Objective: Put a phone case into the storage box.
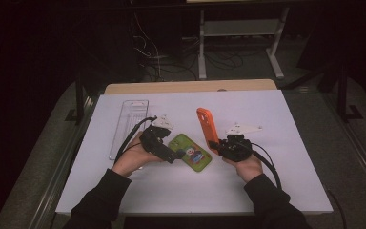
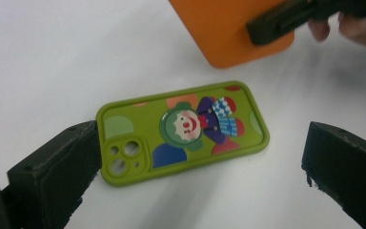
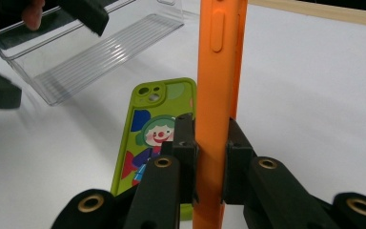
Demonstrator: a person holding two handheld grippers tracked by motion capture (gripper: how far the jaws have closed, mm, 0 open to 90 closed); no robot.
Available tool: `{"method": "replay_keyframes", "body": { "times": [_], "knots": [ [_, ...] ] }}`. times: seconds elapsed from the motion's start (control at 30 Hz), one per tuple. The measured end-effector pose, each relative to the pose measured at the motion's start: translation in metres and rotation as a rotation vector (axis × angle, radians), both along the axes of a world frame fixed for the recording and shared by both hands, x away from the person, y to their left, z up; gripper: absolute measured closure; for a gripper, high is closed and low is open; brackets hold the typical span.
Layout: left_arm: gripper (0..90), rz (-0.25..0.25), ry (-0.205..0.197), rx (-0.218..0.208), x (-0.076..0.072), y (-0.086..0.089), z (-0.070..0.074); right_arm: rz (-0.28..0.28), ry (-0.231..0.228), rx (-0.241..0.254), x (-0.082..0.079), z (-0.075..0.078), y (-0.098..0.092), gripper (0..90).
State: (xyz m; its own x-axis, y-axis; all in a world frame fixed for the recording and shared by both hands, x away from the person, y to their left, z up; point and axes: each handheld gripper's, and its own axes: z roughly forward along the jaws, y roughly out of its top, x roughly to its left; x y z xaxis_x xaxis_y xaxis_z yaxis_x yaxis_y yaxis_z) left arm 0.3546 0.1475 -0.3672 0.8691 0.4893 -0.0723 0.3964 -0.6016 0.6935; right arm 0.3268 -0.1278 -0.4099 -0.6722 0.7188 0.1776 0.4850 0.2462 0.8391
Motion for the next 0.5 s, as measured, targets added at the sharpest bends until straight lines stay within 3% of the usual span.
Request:
{"method": "replay_keyframes", "body": {
  "times": [0.07,0.17,0.23,0.5],
  "knots": [
    [0.0,0.017,0.013,-0.031,0.001,0.000,0.001,0.009,-0.008,-0.005,-0.001,0.000,0.001,78.0],
    [0.0,0.012,0.011,-0.037,0.005,0.001,0.004,0.012,-0.015,-0.003,-0.002,0.000,0.003,78.0],
    [0.0,0.029,0.022,-0.077,0.007,0.000,0.007,0.012,-0.009,-0.001,-0.004,0.001,0.005,78.0],
    [0.0,0.041,0.021,-0.153,0.020,-0.008,0.022,0.028,-0.012,0.030,-0.007,0.002,0.009,78.0]
  ]
}}
